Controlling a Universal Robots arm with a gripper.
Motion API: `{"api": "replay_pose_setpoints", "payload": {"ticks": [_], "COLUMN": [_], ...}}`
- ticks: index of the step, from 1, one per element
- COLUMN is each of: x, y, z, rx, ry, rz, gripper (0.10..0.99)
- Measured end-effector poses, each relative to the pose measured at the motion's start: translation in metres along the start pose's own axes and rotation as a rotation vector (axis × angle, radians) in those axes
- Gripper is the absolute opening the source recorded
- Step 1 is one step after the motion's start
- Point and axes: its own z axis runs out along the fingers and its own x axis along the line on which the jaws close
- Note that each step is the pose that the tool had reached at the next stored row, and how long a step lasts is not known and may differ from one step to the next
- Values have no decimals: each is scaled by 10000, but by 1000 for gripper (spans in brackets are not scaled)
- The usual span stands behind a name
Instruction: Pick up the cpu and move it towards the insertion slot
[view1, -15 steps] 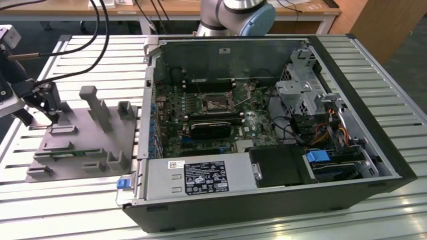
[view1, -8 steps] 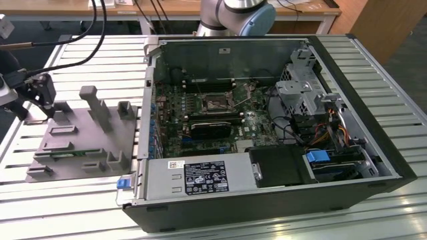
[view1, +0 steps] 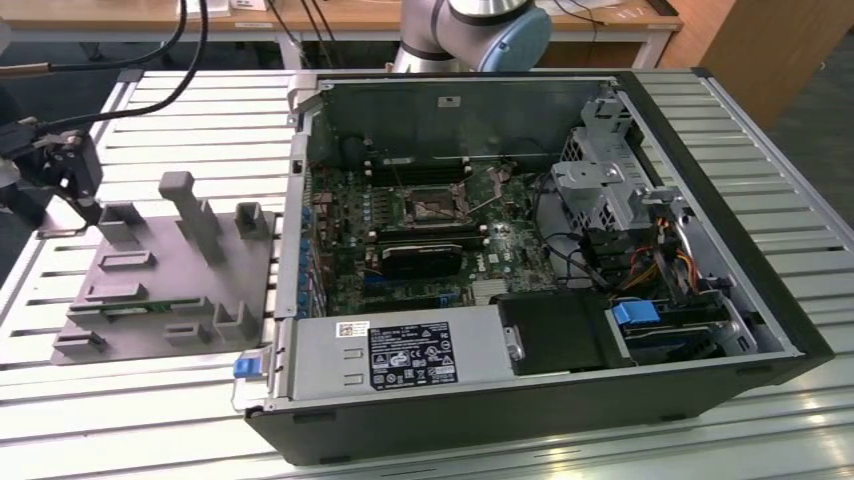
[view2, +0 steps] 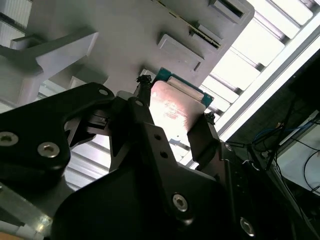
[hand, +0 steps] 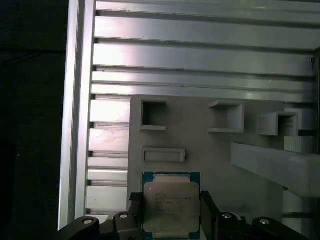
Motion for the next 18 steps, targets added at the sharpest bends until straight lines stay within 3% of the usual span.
{"api": "replay_pose_setpoints", "payload": {"ticks": [18], "x": [-13], "y": [12], "z": [-336], "rx": [1], "ry": [-64], "rz": [-2], "gripper": [541]}}
